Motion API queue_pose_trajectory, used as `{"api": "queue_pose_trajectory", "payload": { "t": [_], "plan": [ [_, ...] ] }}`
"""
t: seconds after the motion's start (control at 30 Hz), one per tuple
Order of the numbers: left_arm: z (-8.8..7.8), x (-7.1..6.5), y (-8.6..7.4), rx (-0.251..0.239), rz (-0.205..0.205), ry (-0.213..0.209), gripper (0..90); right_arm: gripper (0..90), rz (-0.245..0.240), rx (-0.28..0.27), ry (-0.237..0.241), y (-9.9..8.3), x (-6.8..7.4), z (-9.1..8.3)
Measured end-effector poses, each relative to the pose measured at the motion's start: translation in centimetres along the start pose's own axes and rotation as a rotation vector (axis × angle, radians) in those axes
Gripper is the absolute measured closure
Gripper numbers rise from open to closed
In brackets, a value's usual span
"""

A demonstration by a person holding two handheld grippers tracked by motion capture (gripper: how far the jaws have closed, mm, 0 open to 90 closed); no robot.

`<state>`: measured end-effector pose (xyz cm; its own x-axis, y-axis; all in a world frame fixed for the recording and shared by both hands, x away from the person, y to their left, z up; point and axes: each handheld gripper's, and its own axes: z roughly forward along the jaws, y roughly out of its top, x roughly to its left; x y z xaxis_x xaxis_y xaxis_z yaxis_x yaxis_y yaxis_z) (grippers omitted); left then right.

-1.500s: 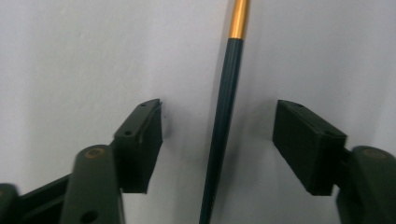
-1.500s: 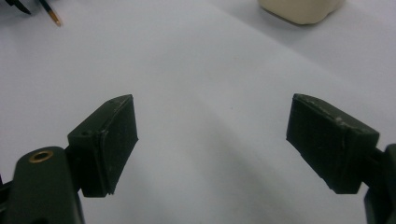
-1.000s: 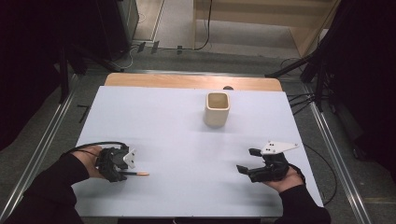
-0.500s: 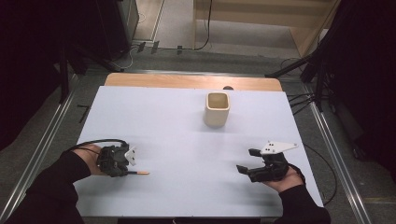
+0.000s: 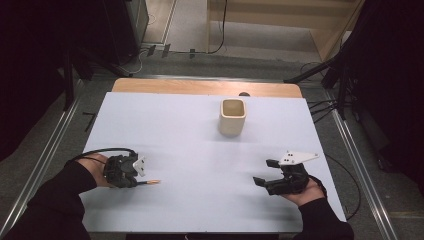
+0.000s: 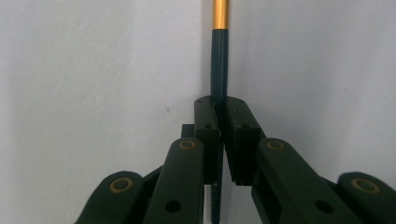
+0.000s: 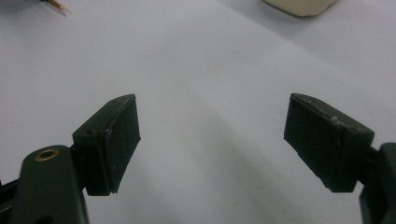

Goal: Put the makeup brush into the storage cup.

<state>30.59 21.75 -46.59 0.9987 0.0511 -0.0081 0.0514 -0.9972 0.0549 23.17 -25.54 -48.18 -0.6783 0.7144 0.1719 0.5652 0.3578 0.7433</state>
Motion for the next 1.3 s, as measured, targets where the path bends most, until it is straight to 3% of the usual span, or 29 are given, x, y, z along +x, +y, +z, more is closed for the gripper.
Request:
{"api": "queue_pose_trajectory", "payload": {
  "t": [0.2,0.33,0.4,0.63,0.73,0.77,0.87,0.93,0.97,1.03,1.23,1.3],
  "plan": [
    [-0.6,0.1,0.2,-0.018,-0.034,-0.022,85.2,19.5,-0.001,-0.001,0.001,0.0,0.0,-0.1],
    [-1.0,-0.2,0.2,-0.042,-0.013,-0.040,85.2,19.6,-0.004,-0.003,0.002,0.0,0.0,-0.1],
    [-1.4,-0.2,0.3,-0.035,-0.029,-0.026,85.2,19.6,-0.005,-0.003,0.003,0.0,0.0,0.0],
    [-3.2,0.1,0.6,-0.060,-0.096,-0.033,85.2,19.6,-0.003,-0.001,0.001,0.0,0.0,0.0],
    [-4.2,0.0,0.9,-0.100,-0.100,-0.055,85.2,19.6,-0.005,-0.001,0.001,0.0,0.0,0.0],
    [-4.5,-0.1,1.0,-0.114,-0.098,-0.035,85.2,19.6,-0.005,-0.001,0.001,0.0,0.0,0.0],
    [-5.0,-0.1,1.2,-0.148,-0.109,-0.033,85.2,19.6,-0.003,0.000,-0.002,0.0,0.0,0.0],
    [-5.5,0.0,1.4,-0.184,-0.143,-0.014,85.2,19.6,0.003,0.001,-0.004,0.0,0.0,0.0],
    [-5.7,0.2,1.4,-0.205,-0.172,-0.026,85.2,19.6,0.003,0.001,-0.004,0.0,0.0,-0.1],
    [-5.9,0.3,1.4,-0.234,-0.191,-0.019,85.2,19.6,0.004,0.001,-0.003,0.0,0.0,-0.1],
    [-6.8,1.1,1.4,-0.378,-0.296,-0.048,85.2,19.6,0.000,-0.003,0.001,0.0,0.0,-0.1],
    [-6.9,1.2,1.3,-0.409,-0.309,-0.053,85.2,19.6,-0.001,-0.004,0.001,0.0,0.0,-0.1]
  ]
}}
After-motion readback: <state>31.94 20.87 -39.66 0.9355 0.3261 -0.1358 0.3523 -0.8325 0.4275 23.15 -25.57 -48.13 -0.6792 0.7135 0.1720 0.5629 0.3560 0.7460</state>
